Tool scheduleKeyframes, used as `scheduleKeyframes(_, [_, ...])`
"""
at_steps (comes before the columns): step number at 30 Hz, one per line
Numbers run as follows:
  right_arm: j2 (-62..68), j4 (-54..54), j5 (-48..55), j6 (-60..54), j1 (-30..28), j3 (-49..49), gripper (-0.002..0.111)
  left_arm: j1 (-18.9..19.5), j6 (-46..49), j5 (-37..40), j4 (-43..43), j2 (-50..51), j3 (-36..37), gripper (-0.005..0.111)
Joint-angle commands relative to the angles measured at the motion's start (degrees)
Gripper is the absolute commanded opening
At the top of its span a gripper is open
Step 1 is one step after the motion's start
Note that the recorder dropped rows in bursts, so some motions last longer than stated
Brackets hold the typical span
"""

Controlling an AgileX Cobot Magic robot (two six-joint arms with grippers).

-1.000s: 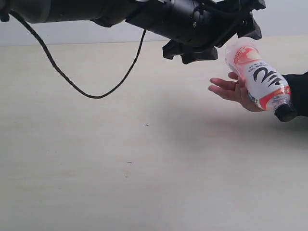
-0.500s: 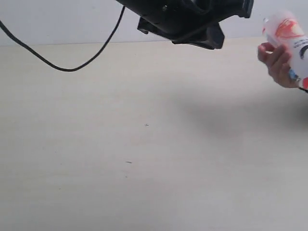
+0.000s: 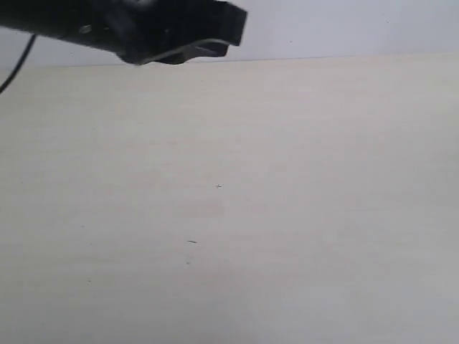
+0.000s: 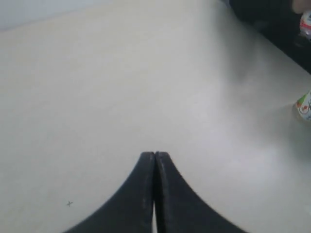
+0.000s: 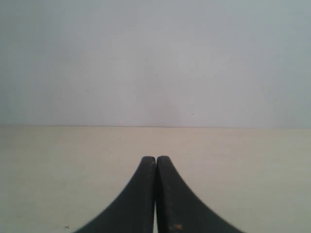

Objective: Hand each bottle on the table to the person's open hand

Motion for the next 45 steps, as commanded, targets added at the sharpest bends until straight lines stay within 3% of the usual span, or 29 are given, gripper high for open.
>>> scheduleKeyframes(1, [-0.28,-0.31,-0.13,-0.16,-0.12,0.27,0.000,0.21,0.97,-7.23,1.83,-12.03,11.61,0.000])
scheduleKeyframes(9, [-0.28,-0.31,-0.13,-0.16,-0.12,0.27,0.000,0.73,1.03,-17.46,3.29,-33.08,28.93,0.000])
scheduleKeyframes(15, [-0.28,-0.31,-0.13,-0.16,-0.12,0.27,0.000,1.64,1.32,-13.24,6.86,-43.60,35.13,0.000])
scheduleKeyframes(23, [-0.28,-0.31,-0.13,-0.16,-0.12,0.27,0.000,1.64,1.32,-3.05,6.86,-49.19,35.67,0.000])
scheduleKeyframes(42, [-0.28,-0.31,-0.13,-0.16,-0.12,0.27,0.000,1.79,1.32,-2.90,6.86,-49.24,35.67,0.000])
scheduleKeyframes(45, [-0.28,-0.31,-0.13,-0.16,-0.12,0.27,0.000,4.97,1.32,-2.90,6.75,-49.24,35.67,0.000])
